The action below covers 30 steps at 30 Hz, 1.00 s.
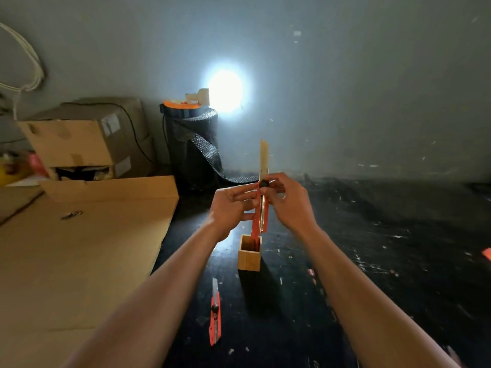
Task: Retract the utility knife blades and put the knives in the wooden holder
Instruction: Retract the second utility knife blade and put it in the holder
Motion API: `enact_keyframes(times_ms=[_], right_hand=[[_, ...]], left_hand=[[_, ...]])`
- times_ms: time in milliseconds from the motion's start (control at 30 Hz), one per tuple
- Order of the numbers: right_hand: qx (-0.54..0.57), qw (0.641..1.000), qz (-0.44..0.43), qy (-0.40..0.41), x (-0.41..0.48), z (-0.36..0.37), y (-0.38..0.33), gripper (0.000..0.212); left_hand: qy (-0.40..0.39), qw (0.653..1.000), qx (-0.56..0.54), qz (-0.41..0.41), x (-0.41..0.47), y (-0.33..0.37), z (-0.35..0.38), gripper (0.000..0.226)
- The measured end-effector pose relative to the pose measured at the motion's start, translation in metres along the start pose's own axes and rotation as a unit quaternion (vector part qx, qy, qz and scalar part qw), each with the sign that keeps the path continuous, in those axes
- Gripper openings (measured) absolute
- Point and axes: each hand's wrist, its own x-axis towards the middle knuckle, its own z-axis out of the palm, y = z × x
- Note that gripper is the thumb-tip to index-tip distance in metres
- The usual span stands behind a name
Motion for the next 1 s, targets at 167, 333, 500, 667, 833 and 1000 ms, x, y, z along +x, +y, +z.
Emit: enact_keyframes(times_ms=[167, 333, 500, 667, 833, 1000], right_hand=[[0.009, 1.000, 0.006, 0.008, -0.005, 0.000, 0.000, 0.019], [-0.013, 1.000, -0.006, 0.002, -0.011, 0.001, 0.006, 0.019], [-0.059, 0.998, -0.019, -0.002, -0.009, 0.002, 0.011, 0.018], [-0.062, 0.998, -0.019, 0.007, -0.004, 0.004, 0.010, 0.023], [-0.082, 0.996, -0.032, -0.009, 0.003, 0.002, 0.009, 0.023], [-0.057, 0.998, -0.035, -0.011, 0.010, -0.001, 0.004, 0.018]], left_hand=[[0.009, 1.000, 0.003, -0.009, -0.003, 0.003, 0.000, 0.035], [-0.001, 1.000, 0.004, -0.020, -0.005, -0.005, -0.002, 0.038], [-0.004, 1.000, 0.009, -0.023, -0.005, -0.008, -0.001, 0.036], [0.001, 1.000, 0.002, -0.009, -0.002, -0.001, -0.001, 0.037], [0.002, 1.000, 0.010, -0.009, 0.003, 0.002, -0.002, 0.037], [0.004, 1.000, 0.002, -0.007, 0.007, 0.007, 0.002, 0.038]])
